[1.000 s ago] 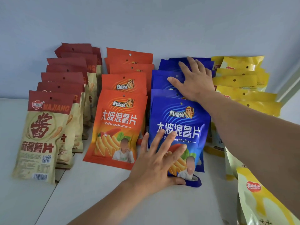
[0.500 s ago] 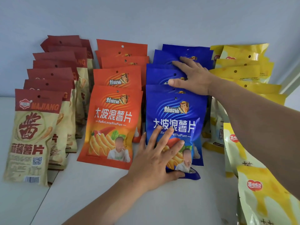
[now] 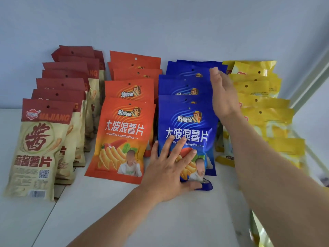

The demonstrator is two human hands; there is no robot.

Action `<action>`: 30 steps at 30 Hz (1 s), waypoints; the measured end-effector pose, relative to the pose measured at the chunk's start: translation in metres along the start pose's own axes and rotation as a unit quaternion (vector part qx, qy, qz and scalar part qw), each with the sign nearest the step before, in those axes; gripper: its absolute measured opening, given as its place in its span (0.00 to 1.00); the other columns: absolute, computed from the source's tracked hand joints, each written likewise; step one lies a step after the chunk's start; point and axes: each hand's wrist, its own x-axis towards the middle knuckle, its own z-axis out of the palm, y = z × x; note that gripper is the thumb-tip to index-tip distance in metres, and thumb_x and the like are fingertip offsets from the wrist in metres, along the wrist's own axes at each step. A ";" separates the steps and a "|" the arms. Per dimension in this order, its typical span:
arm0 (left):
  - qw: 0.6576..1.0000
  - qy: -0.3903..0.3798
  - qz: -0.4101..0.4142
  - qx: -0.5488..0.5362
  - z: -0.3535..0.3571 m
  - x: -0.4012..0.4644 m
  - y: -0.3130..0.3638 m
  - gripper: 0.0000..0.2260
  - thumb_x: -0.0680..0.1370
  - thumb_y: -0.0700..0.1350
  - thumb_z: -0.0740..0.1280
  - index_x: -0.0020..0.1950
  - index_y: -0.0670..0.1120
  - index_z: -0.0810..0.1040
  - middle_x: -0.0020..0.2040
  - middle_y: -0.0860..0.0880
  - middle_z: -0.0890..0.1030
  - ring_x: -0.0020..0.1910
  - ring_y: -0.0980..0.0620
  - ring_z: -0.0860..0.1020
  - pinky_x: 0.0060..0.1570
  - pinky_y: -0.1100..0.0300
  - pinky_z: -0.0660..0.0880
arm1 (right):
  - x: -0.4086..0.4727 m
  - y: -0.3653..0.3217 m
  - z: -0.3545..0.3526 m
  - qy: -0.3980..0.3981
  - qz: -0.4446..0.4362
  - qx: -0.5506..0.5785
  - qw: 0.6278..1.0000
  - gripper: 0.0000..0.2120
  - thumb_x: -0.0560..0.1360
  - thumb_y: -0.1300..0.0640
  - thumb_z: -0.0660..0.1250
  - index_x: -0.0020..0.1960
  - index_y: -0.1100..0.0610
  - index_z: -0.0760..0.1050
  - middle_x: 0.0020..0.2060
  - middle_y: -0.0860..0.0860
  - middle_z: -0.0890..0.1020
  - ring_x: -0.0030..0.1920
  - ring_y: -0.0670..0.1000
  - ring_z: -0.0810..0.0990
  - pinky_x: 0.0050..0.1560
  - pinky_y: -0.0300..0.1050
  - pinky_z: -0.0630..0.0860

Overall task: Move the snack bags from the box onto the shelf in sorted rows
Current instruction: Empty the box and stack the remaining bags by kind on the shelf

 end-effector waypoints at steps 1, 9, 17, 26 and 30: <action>1.000 0.005 -0.003 -0.001 -0.002 0.000 0.001 0.36 0.75 0.76 0.48 0.78 0.58 0.61 0.81 0.48 0.58 0.80 0.39 0.56 0.71 0.32 0.60 | -0.014 0.005 0.001 0.011 0.021 0.021 0.999 0.28 0.78 0.29 0.52 0.69 0.44 0.71 0.67 0.45 0.76 0.65 0.45 0.75 0.66 0.51 0.74; 0.999 0.018 -0.026 0.008 0.001 -0.002 0.002 0.33 0.78 0.73 0.47 0.79 0.57 0.60 0.80 0.50 0.61 0.79 0.40 0.59 0.71 0.34 0.62 | -0.090 0.034 0.027 0.005 0.186 0.115 0.976 0.39 0.73 0.33 0.65 0.78 0.48 0.57 0.63 0.48 0.79 0.54 0.47 0.84 0.36 0.34 0.80; 0.998 0.054 -0.012 0.012 0.007 0.000 -0.003 0.34 0.78 0.72 0.47 0.78 0.55 0.64 0.79 0.47 0.62 0.79 0.39 0.58 0.73 0.33 0.58 | -0.092 0.023 0.020 0.015 0.205 0.070 0.976 0.43 0.73 0.30 0.65 0.80 0.46 0.52 0.70 0.49 0.72 0.62 0.49 0.79 0.43 0.38 0.83; 0.994 0.103 -0.039 0.003 -0.002 -0.006 0.016 0.33 0.78 0.67 0.52 0.74 0.48 0.71 0.76 0.42 0.68 0.76 0.37 0.62 0.73 0.35 0.57 | -0.153 0.006 -0.048 -0.077 0.151 0.015 0.985 0.28 0.79 0.42 0.65 0.75 0.52 0.67 0.68 0.47 0.76 0.65 0.44 0.75 0.46 0.30 0.76; 0.981 0.176 -0.046 -0.069 -0.014 -0.021 0.061 0.30 0.79 0.64 0.57 0.72 0.45 0.72 0.75 0.40 0.69 0.75 0.36 0.64 0.72 0.36 0.62 | -0.192 0.007 -0.093 -0.011 0.115 0.001 0.993 0.22 0.79 0.42 0.65 0.70 0.50 0.74 0.61 0.43 0.80 0.59 0.41 0.78 0.51 0.29 0.74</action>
